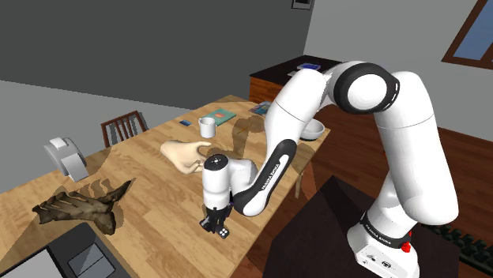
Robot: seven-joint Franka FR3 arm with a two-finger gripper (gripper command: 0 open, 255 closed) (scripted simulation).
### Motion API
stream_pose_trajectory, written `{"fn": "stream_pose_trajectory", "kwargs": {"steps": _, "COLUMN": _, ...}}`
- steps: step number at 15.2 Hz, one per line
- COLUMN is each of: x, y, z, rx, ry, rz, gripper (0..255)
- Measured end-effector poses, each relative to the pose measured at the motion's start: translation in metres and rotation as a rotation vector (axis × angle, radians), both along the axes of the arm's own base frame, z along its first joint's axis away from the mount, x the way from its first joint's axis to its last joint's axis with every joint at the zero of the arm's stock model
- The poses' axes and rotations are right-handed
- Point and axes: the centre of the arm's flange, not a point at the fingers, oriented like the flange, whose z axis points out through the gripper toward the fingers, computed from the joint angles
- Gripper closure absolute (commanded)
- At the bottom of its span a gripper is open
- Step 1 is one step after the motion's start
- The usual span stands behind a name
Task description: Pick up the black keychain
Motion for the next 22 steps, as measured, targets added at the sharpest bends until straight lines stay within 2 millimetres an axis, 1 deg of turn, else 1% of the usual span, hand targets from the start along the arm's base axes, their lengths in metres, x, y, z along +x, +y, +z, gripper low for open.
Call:
{"fn": "stream_pose_trajectory", "kwargs": {"steps": 6, "x": 0.0, "y": 0.0, "z": 0.0, "rx": -0.001, "ry": -0.003, "rz": -0.001, "gripper": 255}}
{"fn": "stream_pose_trajectory", "kwargs": {"steps": 8, "x": 0.0, "y": -0.005, "z": 0.004, "rx": -0.01, "ry": 0.006, "rz": -0.007, "gripper": 255}}
{"fn": "stream_pose_trajectory", "kwargs": {"steps": 11, "x": 0.001, "y": -0.006, "z": 0.016, "rx": -0.013, "ry": 0.009, "rz": -0.009, "gripper": 255}}
{"fn": "stream_pose_trajectory", "kwargs": {"steps": 21, "x": 0.0, "y": -0.006, "z": 0.069, "rx": -0.014, "ry": 0.01, "rz": -0.009, "gripper": 255}}
{"fn": "stream_pose_trajectory", "kwargs": {"steps": 22, "x": 0.0, "y": -0.006, "z": 0.072, "rx": -0.014, "ry": 0.01, "rz": -0.009, "gripper": 255}}
